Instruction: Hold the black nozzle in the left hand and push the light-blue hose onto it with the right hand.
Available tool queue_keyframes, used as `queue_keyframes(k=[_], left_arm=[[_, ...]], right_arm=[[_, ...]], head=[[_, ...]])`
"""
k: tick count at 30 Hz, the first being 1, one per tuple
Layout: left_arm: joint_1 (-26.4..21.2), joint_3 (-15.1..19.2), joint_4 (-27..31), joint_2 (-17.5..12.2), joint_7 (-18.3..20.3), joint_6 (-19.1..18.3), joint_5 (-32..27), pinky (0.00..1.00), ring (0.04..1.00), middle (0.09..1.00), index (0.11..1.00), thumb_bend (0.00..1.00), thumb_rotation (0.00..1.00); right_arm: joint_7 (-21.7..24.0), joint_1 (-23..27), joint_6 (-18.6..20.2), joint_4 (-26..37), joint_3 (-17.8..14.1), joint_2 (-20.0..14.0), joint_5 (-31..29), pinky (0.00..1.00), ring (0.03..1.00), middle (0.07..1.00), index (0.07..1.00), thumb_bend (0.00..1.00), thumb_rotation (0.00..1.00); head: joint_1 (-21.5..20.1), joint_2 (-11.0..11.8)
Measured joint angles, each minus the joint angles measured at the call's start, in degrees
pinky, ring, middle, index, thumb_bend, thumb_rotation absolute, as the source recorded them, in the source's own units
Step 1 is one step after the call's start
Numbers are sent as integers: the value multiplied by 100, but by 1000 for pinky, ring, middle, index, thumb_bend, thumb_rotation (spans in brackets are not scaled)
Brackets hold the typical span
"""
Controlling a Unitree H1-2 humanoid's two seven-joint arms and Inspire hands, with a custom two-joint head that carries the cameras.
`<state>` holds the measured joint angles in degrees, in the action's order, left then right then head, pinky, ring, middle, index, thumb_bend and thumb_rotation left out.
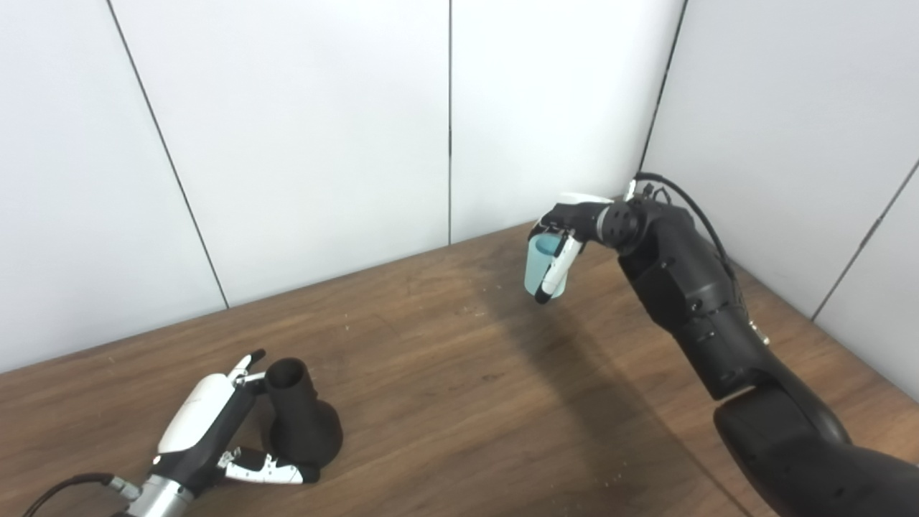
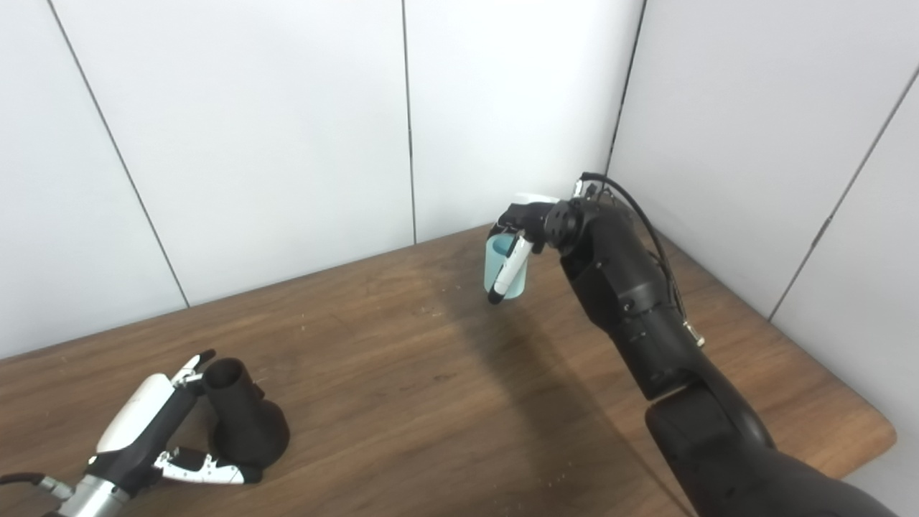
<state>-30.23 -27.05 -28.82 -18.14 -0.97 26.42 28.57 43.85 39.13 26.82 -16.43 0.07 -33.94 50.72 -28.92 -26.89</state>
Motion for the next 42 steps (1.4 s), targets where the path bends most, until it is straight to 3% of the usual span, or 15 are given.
queue_keyframes(k=[1, 3, 10, 19, 30, 31, 33, 42], left_arm=[[-100, -21, -259, 62, -104, 127, -23, 1000, 438, 480, 475, 524, 0], [-309, -81, -655, 187, -270, 157, -5, 1000, 526, 485, 474, 525, 0], [57, -49, 126, -62, -174, -115, 82, 1000, 593, 491, 477, 526, 0], [104, -24, 208, -77, -55, -133, 23, 1000, 596, 486, 480, 526, 0], [120, -16, 285, -103, 27, -181, 22, 1000, 591, 484, 481, 527, 0], [120, -14, 288, -103, 31, -183, 22, 1000, 591, 484, 482, 527, 0], [120, -12, 299, -105, 46, -185, 22, 1000, 590, 483, 482, 527, 0], [126, 3, 363, -125, 115, -244, 22, 1000, 587, 472, 488, 527, 0]], right_arm=[[-49, -31, 0, -26, 8, -15, -7, 716, 787, 829, 807, 957, 129], [-196, -42, 1, -98, 97, 5, -74, 702, 782, 828, 806, 940, 123], [-684, -17, -6, -269, 170, 35, -260, 683, 766, 803, 798, 897, 103], [-1505, -17, -10, -391, 316, 53, -604, 595, 668, 717, 733, 822, 56], [-2085, -30, -32, -405, 524, 29, -935, 513, 579, 615, 633, 789, 6], [-2120, -32, -31, -403, 538, 14, -961, 495, 561, 589, 564, 657, 64], [-2187, -39, -31, -395, 562, -25, -984, 470, 537, 516, 499, 556, 13], [-2430, -91, -32, -369, 651, -125, -1070, 427, 484, 498, 472, 530, 0]], head=[[0, 0], [17, 0], [44, -44], [70, -88], [70, -132], [70, -132], [70, -132], [88, -202]])
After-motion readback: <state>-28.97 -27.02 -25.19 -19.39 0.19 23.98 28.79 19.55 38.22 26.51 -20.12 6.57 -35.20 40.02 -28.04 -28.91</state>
